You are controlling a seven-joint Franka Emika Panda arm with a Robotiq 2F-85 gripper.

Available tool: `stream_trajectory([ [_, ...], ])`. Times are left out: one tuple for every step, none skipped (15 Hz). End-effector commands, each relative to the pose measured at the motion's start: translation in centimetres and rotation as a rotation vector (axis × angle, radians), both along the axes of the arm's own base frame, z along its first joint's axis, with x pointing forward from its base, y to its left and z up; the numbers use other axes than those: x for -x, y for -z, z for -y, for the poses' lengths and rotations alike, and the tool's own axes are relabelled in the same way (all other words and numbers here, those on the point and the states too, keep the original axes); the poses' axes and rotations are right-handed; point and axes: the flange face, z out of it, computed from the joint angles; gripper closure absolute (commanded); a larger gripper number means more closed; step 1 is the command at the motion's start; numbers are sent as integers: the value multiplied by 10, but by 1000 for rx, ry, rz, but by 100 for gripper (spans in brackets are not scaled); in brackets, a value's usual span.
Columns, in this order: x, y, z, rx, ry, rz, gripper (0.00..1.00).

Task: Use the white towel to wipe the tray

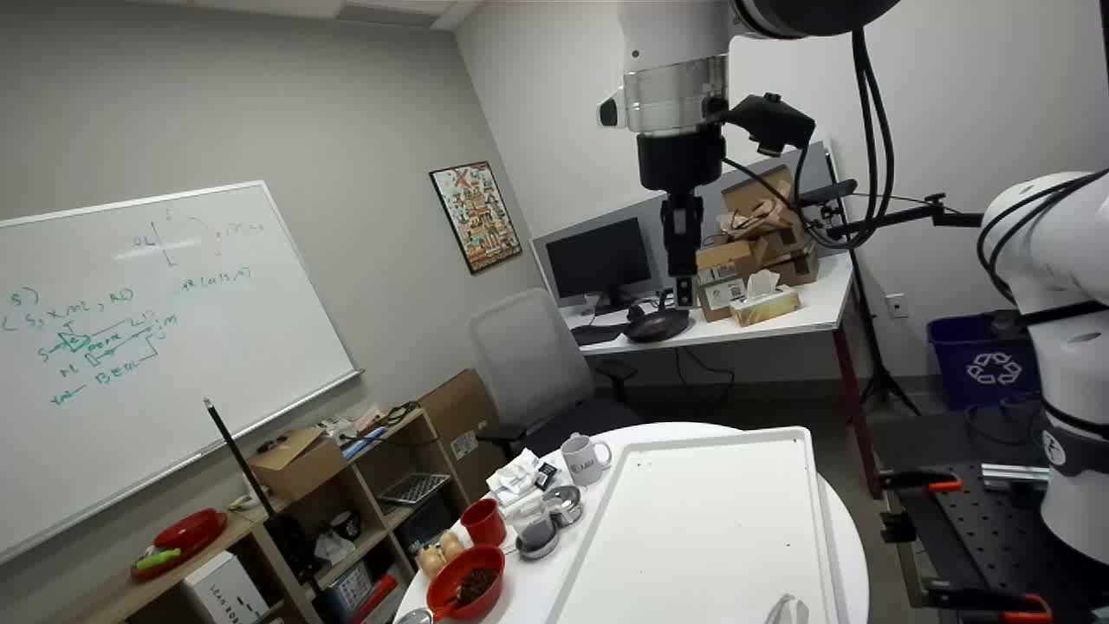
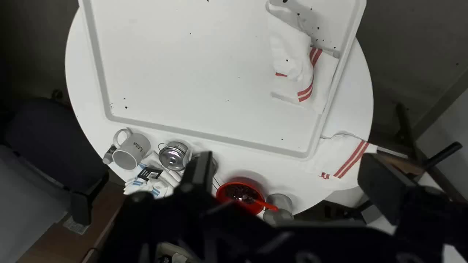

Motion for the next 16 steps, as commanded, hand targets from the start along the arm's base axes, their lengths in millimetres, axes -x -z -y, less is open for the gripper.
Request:
stream_trajectory([
  [0,-1,0,0,0,0,0],
  [0,-1,0,0,0,0,0],
  [0,-1,0,0,0,0,0],
  [0,-1,0,0,0,0,0],
  [0,-1,0,0,0,0,0],
  [0,-1,0,0,0,0,0],
  [0,-1,0,0,0,0,0],
  [0,-1,0,0,0,0,0],
  [0,-1,0,0,0,0,0],
  [-5,-1,3,-8,0,0,0],
  [-8,0,6,-13,2,-4,0],
  [-16,2,14,-27,8,-9,0],
  [-22,3,19,-40,13,-17,0],
  [-34,8,30,-64,22,-20,0],
  [-41,10,36,-80,24,-18,0],
  [-55,17,48,-106,15,-9,0],
])
